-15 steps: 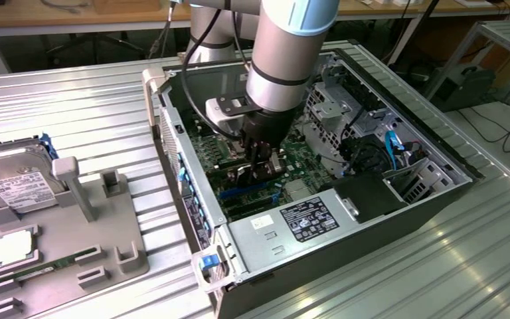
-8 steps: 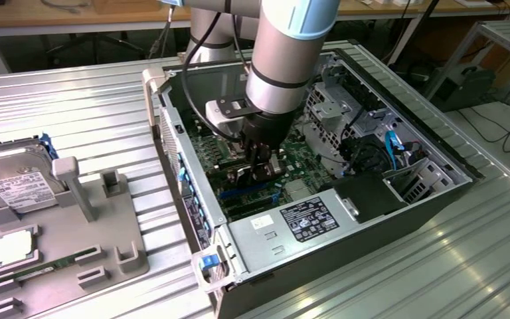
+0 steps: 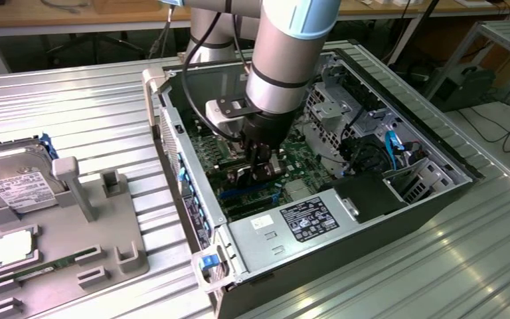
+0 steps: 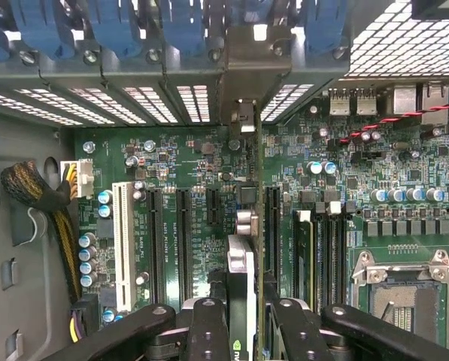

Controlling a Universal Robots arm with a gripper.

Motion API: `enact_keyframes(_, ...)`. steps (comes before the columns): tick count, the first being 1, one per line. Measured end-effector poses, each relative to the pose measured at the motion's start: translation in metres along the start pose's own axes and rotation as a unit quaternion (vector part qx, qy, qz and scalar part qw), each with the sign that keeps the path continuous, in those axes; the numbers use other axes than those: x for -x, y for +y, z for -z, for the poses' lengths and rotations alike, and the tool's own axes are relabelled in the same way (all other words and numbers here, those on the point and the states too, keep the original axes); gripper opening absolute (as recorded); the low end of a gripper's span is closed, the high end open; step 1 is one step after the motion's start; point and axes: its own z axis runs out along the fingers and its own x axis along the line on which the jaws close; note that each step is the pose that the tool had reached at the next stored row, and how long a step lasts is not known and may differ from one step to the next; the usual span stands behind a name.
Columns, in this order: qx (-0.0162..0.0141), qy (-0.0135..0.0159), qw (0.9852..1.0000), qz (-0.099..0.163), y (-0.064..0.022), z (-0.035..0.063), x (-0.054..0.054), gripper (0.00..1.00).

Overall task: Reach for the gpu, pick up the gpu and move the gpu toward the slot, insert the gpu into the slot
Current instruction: 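Insert the gpu into the slot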

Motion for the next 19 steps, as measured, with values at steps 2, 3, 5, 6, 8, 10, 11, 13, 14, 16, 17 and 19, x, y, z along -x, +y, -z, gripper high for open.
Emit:
enact_keyframes(2,-0.0001,-0.0003,1.0,0.0,0.0,0.0001,0.0001,0.27)
enact_keyframes(3,-0.0001,-0.0003,1.0,0.0,0.0,0.0001,0.0001,0.27)
enact_keyframes(5,-0.0001,-0.0001,1.0,0.0,0.0,0.0006,0.0,0.27)
enact_keyframes(6,-0.0001,-0.0001,1.0,0.0,0.0,0.0006,0.0,0.27)
enact_keyframes(8,-0.0001,-0.0002,1.0,0.0,0.0,0.0005,0.0,0.27)
enact_keyframes(10,-0.0001,-0.0002,1.0,0.0,0.0,0.0005,0.0,0.27)
enact_keyframes(11,-0.0001,-0.0002,1.0,0.0,0.0,0.0004,0.0,0.27)
enact_keyframes(13,0.0001,-0.0004,1.0,0.0,0.0,-0.001,0.0,0.27)
enact_keyframes(14,0.0005,-0.0002,1.0,0.0,0.0,-0.0019,0.0,0.27)
enact_keyframes(16,0.001,-0.0001,1.0,0.0,0.0,-0.0031,-0.0001,0.27)
enact_keyframes(17,0.0012,0.0,1.0,0.0,0.0,-0.0035,-0.0001,0.27)
enact_keyframes(19,0.0015,-0.0001,1.0,0.0,0.0,-0.0045,-0.0001,0.27)
